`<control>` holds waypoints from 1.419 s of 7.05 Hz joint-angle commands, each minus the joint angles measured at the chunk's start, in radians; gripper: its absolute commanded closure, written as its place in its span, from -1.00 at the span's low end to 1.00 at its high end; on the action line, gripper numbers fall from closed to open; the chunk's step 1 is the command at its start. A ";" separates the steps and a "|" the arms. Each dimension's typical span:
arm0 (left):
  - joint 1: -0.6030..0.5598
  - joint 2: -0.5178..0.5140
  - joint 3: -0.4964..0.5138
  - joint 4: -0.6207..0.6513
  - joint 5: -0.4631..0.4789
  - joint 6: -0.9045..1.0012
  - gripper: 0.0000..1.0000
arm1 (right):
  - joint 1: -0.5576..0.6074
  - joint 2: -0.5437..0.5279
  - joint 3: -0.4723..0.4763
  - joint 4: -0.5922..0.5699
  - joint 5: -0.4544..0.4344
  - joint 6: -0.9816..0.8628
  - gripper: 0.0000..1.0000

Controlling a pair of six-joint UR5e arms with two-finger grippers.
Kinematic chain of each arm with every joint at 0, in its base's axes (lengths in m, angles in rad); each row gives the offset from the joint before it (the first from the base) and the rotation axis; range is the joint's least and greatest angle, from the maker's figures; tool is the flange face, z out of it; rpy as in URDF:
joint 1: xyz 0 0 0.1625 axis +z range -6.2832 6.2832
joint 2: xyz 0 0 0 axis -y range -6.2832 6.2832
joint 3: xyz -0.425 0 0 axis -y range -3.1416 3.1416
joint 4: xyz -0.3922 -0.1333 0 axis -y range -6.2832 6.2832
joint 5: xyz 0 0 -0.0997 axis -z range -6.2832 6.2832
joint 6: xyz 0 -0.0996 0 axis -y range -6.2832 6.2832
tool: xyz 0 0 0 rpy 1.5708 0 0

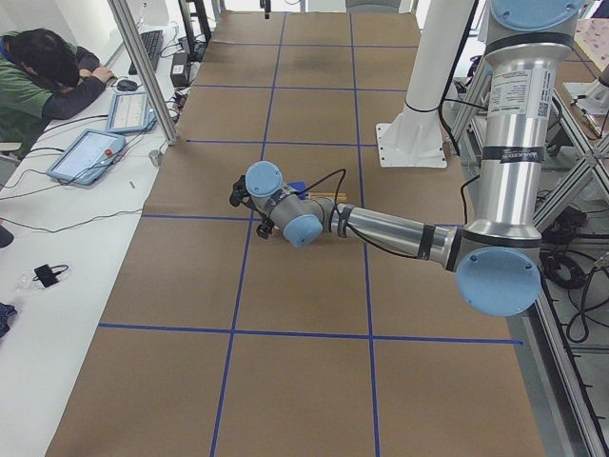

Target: Hang towel on rack

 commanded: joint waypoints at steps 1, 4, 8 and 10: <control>-0.052 0.006 0.004 0.039 0.016 0.007 -0.98 | 0.044 -0.069 -0.005 -0.001 0.003 -0.033 -1.00; -0.214 -0.027 -0.006 0.473 0.249 0.489 -0.98 | 0.122 -0.208 0.004 -0.003 -0.003 -0.192 -1.00; -0.422 0.042 0.051 0.680 0.245 0.576 -0.98 | 0.125 -0.273 -0.005 -0.001 -0.011 -0.176 -1.00; -0.422 0.059 0.092 0.637 0.243 0.567 -0.98 | 0.127 -0.258 0.008 -0.001 -0.005 -0.176 -1.00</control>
